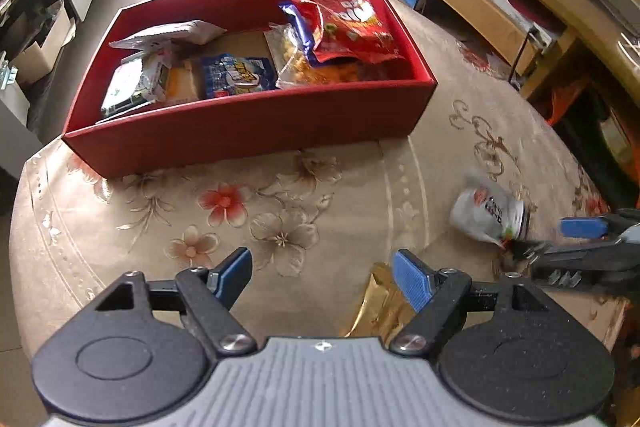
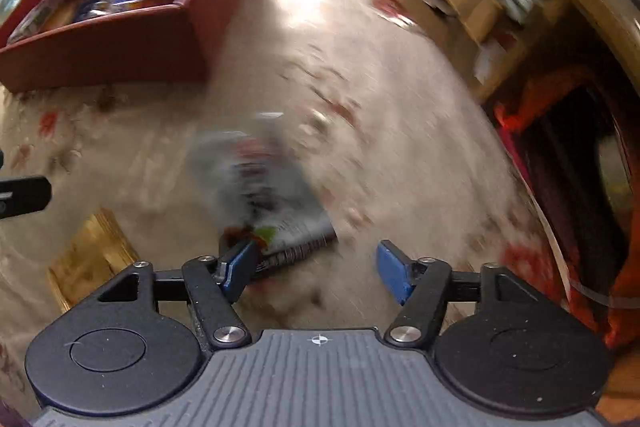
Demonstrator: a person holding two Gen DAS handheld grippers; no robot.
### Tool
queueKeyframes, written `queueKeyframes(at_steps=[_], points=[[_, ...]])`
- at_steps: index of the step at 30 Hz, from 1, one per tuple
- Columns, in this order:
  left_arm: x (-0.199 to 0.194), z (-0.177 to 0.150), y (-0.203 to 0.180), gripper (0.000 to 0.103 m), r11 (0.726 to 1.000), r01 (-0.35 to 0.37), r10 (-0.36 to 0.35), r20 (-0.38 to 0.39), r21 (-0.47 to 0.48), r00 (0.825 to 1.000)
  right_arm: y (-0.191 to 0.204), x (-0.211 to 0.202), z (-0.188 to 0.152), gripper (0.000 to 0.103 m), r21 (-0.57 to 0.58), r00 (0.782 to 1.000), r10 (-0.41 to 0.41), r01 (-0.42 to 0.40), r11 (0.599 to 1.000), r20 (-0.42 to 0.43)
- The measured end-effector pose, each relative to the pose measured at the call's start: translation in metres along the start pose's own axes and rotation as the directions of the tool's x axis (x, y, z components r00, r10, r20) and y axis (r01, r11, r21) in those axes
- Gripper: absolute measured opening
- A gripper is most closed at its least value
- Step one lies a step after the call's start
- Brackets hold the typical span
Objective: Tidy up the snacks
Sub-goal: 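Withdraw both tools from the box toward the gold cake and silver pouch, then grasp the gold wrapped cake with the left tool while the right tool grasps the silver duck-neck pouch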
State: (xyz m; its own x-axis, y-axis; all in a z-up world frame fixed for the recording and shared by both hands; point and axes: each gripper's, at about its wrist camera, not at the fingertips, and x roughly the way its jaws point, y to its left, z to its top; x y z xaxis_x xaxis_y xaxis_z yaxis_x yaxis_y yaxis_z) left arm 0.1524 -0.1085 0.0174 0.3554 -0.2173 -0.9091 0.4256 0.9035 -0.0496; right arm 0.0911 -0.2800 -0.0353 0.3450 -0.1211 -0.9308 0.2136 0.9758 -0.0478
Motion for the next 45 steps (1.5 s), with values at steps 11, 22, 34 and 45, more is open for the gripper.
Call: queueKeyframes(at_steps=[11,22,34,45], points=[[0.011,-0.004,0.002,0.075,1.000,0.014,-0.014,-0.036,-0.008,0.999,0.030,-0.020,0.011,0.084,-0.140,0.995,0.014,0.000,0.990,0.103],[0.007,-0.010,0.001,0.075,0.999,0.039,-0.038,-0.040,0.037,0.999,0.058,-0.029,-0.008,0.086,-0.628,0.990,-0.058,0.126,0.768,0.128],[0.032,-0.020,0.001,0.075,0.996,0.063,-0.055,-0.125,0.066,0.991,0.075,-0.001,0.013,0.099,-0.774,0.998,0.041,0.006,0.634,0.041],[0.033,-0.026,-0.020,0.079,0.991,0.017,-0.004,-0.104,0.133,0.995,0.025,-0.010,-0.017,0.081,-0.422,0.994,0.107,-0.096,0.901,0.002]])
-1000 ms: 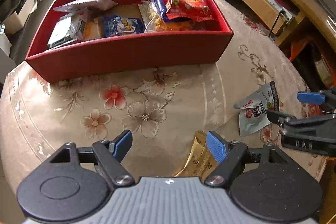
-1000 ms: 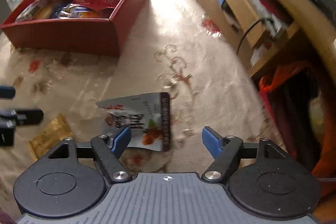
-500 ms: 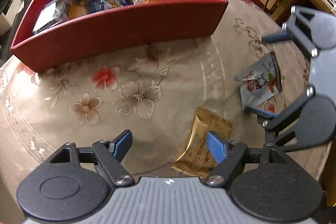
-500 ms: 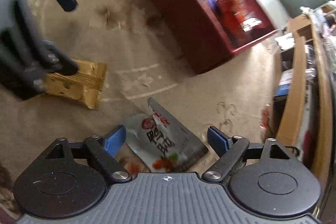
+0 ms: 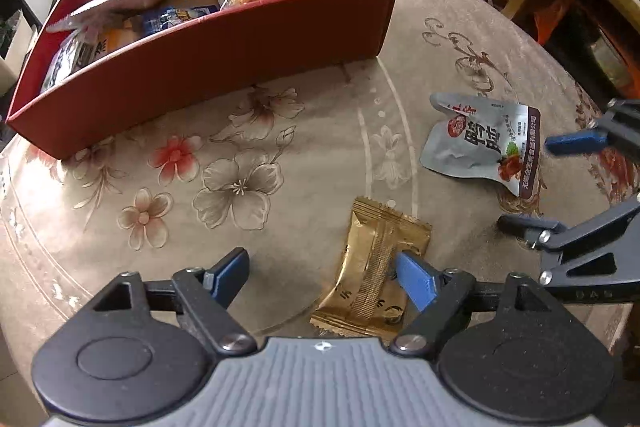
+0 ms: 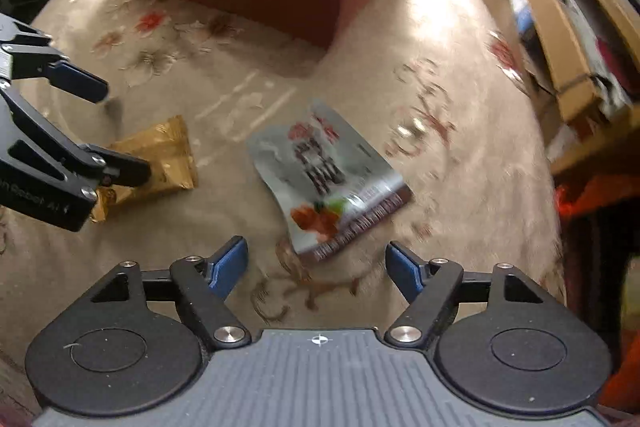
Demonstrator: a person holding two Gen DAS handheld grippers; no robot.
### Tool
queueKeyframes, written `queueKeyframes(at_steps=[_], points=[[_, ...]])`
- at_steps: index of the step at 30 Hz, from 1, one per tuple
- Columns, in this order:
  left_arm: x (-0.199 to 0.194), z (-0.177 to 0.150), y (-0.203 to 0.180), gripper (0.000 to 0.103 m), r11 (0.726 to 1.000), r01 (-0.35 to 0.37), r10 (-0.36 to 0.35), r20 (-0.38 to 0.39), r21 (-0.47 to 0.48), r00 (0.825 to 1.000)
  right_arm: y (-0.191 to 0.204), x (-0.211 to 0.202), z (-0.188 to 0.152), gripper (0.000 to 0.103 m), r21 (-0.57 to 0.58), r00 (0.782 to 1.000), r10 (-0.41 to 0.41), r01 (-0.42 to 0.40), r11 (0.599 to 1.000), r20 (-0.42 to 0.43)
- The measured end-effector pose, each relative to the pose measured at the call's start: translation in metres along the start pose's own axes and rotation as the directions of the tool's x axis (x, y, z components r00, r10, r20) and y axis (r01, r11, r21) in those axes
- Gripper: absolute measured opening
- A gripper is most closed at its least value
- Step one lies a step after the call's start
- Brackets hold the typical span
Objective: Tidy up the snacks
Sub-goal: 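Grasp the gold wrapped cake with the left tool while the right tool grasps the silver duck-neck pouch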
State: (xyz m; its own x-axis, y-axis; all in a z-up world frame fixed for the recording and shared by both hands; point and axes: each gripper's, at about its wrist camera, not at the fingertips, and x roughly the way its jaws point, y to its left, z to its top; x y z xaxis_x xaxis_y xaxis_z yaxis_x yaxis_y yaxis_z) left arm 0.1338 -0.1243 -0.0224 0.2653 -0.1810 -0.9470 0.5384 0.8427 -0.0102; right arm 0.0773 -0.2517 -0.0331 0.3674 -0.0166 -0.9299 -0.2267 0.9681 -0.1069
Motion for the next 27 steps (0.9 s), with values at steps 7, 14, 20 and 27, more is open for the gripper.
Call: queueKeyframes(at_steps=[7,14,20,27], points=[[-0.004,-0.001,-0.009,0.079,0.998,-0.017,0.015,0.021,0.062,1.000,0.018,-0.015,0.023,0.094,-0.281,0.988,-0.136,0.149,0.948,0.066],[0.007,0.005,0.008,0.080,0.998,0.063,-0.062,-0.020,0.030,0.998,0.027,0.020,0.054,0.097,-0.413,0.994,-0.107,0.107,0.904,0.024],[0.006,0.005,0.001,0.081,0.996,0.070,-0.069,-0.019,0.057,0.997,-0.010,0.018,0.042,0.083,-0.148,0.999,0.024,-0.020,0.989,0.030],[0.007,-0.002,-0.033,0.081,0.979,0.063,-0.060,-0.019,0.196,0.998,-0.016,0.011,0.023,0.072,0.003,0.998,0.039,-0.039,0.999,0.039]])
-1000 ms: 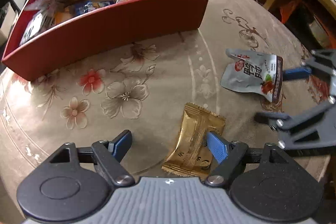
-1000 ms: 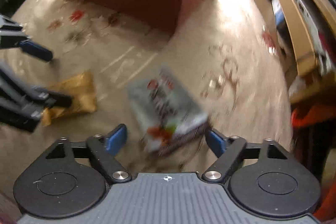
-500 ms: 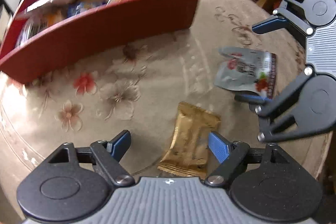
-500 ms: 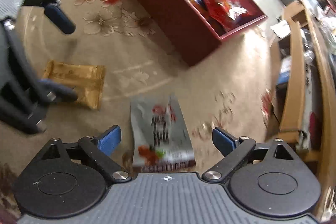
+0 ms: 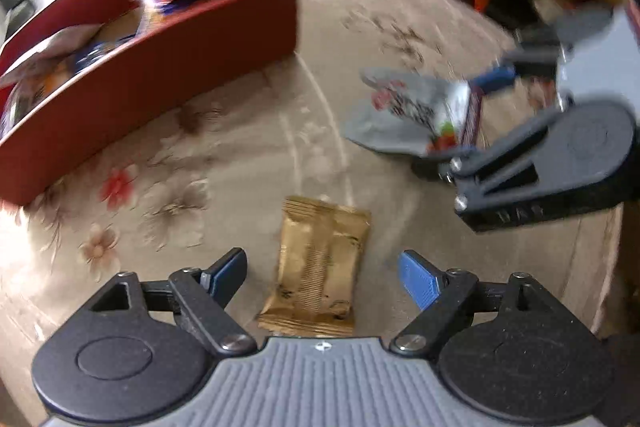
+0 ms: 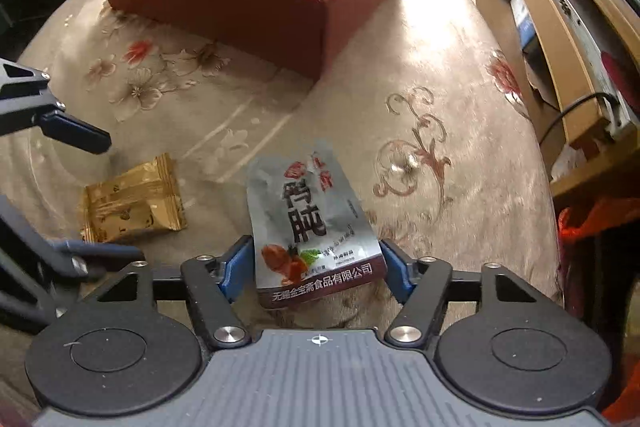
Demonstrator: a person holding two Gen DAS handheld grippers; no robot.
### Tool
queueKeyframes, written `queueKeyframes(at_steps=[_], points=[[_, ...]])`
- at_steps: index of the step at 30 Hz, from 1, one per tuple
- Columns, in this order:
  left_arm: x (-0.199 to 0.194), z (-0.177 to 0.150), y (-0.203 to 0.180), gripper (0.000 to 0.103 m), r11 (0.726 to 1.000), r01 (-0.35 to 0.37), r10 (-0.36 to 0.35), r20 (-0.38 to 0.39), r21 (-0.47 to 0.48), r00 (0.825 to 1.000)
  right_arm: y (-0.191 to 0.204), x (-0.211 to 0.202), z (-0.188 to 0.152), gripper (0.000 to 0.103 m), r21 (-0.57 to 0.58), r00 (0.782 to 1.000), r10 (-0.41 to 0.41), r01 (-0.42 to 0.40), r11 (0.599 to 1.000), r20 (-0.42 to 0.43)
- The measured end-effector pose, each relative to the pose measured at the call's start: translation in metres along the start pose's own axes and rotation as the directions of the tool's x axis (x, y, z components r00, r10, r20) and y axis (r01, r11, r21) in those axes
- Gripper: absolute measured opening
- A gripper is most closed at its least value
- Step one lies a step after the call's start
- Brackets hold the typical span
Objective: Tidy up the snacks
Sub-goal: 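Grasp the gold wrapped cake with the left tool while the right tool grasps the silver duck-neck pouch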
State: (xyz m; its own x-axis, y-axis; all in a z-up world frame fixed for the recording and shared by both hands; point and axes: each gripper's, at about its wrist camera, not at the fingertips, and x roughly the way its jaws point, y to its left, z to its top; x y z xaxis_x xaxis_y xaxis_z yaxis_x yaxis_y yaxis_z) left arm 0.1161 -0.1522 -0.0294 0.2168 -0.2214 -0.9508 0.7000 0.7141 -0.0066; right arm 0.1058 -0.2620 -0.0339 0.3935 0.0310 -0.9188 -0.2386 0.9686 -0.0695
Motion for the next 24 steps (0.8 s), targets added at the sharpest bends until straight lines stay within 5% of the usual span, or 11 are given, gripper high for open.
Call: queueKeyframes(at_steps=[4,5,12,17,24], points=[[0.004,0.000,-0.008,0.082,0.999,-0.042,0.042,0.005,0.027,0.999,0.009,-0.004,0.005,0.079,-0.064,0.999,-0.047,0.047,0.997,-0.013],[0.003,0.000,-0.005,0.078,0.999,-0.042,0.042,0.007,0.014,0.999,0.013,-0.005,0.007,0.088,-0.108,0.998,-0.066,0.064,0.992,-0.014],[-0.006,-0.003,0.003,0.039,0.999,-0.042,0.042,0.022,-0.031,0.999,0.019,0.007,0.023,0.093,-0.216,0.995,-0.097,0.092,0.972,-0.011],[-0.011,-0.005,0.012,0.037,0.996,-0.060,0.062,0.019,-0.072,0.998,0.005,0.003,0.017,0.069,-0.097,1.000,-0.004,0.002,0.995,-0.027],[-0.019,-0.010,0.019,0.037,0.992,-0.050,0.053,0.025,-0.119,0.998,0.009,-0.007,0.001,0.066,-0.004,1.000,-0.017,0.017,1.000,-0.016]])
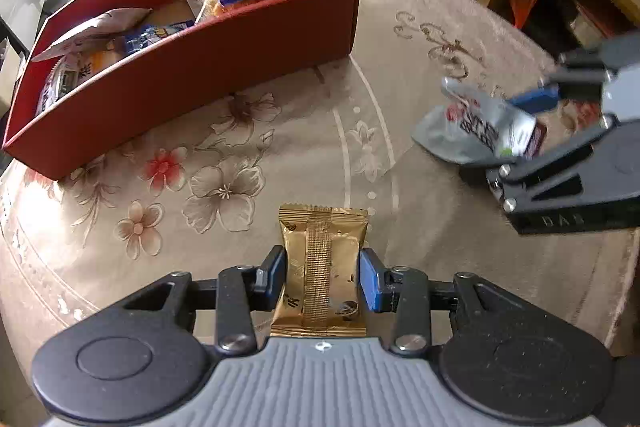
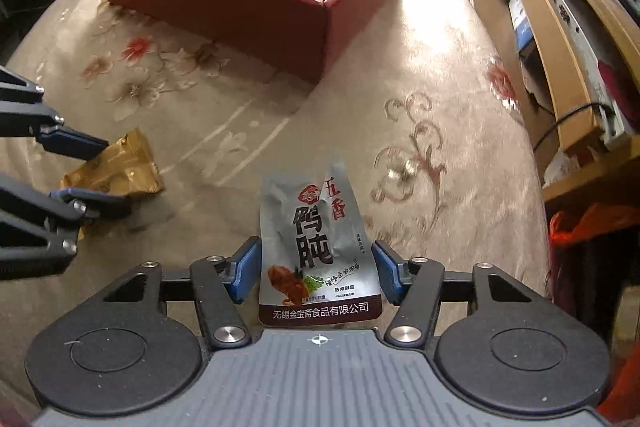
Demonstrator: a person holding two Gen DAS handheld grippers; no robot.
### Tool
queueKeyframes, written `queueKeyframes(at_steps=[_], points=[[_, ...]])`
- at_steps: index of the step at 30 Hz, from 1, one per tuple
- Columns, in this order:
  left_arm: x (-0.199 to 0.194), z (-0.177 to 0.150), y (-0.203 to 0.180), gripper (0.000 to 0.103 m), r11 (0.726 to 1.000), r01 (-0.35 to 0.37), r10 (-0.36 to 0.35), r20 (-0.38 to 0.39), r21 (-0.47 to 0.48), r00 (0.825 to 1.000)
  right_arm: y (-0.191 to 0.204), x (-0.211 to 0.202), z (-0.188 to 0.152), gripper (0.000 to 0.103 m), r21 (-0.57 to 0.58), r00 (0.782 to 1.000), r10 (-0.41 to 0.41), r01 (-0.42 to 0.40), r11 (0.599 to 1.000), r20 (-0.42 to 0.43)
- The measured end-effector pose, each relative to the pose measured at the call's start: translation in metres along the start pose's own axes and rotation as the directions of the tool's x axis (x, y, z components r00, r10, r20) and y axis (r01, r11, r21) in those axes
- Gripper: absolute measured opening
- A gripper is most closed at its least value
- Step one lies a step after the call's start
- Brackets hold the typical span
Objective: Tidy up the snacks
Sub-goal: 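Grasp the gold wrapped cake with the left tool while the right tool grasps the silver duck-neck pouch, then lift and carry the gold cake and silver pouch over the red box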
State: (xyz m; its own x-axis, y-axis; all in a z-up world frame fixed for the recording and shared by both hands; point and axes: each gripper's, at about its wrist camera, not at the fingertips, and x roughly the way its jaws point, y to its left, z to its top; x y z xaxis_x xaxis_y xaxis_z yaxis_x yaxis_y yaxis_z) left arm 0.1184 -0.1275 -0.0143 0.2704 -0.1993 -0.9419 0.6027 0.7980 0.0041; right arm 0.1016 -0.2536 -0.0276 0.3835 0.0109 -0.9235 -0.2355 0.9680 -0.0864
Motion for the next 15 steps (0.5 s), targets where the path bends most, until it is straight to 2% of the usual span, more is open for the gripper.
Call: queueKeyframes(at_steps=[8,15], points=[[-0.022,0.001,0.011,0.037,0.998,0.035,-0.032,0.054,-0.056,0.998,0.000,-0.022,-0.015,0.066,0.166,0.996,0.048,-0.061,0.984,0.078],[-0.037,0.003,0.029,0.037,0.993,0.037,-0.026,0.098,-0.115,0.995,0.014,-0.042,-0.007,0.066,0.236,0.982,0.079,-0.119,0.964,0.174]])
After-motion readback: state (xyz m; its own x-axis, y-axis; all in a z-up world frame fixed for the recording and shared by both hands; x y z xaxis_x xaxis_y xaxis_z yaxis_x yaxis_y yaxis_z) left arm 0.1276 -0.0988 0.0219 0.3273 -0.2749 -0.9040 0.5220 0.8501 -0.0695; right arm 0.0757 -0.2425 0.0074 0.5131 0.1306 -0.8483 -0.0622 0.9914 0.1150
